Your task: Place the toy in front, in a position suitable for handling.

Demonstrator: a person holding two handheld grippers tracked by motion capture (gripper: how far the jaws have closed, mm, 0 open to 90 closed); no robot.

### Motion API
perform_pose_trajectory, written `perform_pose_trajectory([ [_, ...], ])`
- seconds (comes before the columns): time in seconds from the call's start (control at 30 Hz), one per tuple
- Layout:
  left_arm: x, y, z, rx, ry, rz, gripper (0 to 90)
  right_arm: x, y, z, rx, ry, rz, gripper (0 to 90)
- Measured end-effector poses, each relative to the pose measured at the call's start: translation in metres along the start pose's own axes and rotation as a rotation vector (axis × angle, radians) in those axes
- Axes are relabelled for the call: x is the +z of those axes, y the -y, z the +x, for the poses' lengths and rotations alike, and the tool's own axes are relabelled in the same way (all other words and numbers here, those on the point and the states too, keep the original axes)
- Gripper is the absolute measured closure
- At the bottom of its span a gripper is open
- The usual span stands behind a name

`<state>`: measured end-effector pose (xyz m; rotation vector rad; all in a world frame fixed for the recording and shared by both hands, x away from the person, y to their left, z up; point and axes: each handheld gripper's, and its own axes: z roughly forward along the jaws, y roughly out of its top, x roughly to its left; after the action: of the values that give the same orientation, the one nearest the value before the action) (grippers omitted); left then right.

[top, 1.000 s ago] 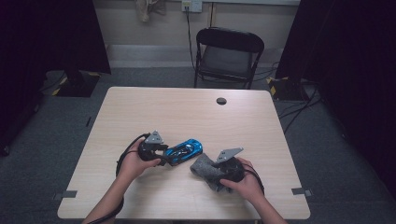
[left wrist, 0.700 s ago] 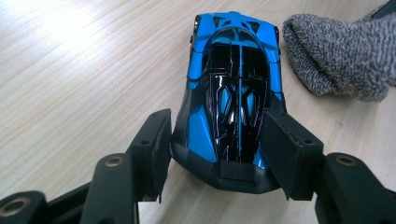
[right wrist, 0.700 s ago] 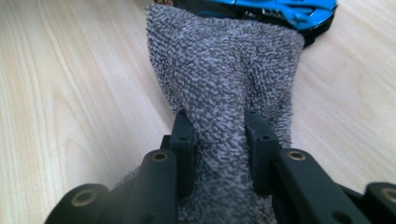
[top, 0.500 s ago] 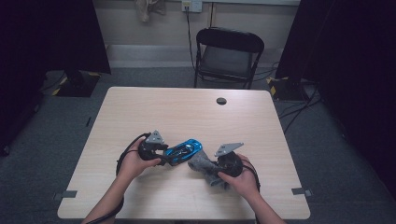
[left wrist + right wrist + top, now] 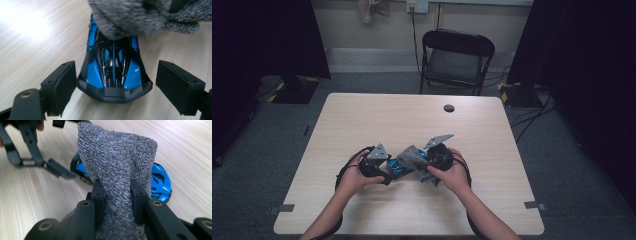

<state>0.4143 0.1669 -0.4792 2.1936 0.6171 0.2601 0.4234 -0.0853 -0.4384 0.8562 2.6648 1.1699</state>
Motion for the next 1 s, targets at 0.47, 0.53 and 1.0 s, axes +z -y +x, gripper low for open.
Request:
perform_pose_trajectory([
  [0.47, 0.013, 0.017, 0.001, -0.035, -0.039, 0.032, 19.3, 0.021, -0.015, 0.013, -0.033, -0.024, 0.026, 70.3],
  [0.53, 0.013, 0.016, 0.001, -0.033, -0.038, 0.024, 19.3, 0.022, -0.017, 0.015, -0.033, -0.027, 0.023, 70.2],
  [1.0, 0.014, 0.016, 0.0, -0.026, -0.027, 0.025, 25.3, 0.04, -0.019, 0.023, -0.036, -0.074, 0.06, 69.9],
])
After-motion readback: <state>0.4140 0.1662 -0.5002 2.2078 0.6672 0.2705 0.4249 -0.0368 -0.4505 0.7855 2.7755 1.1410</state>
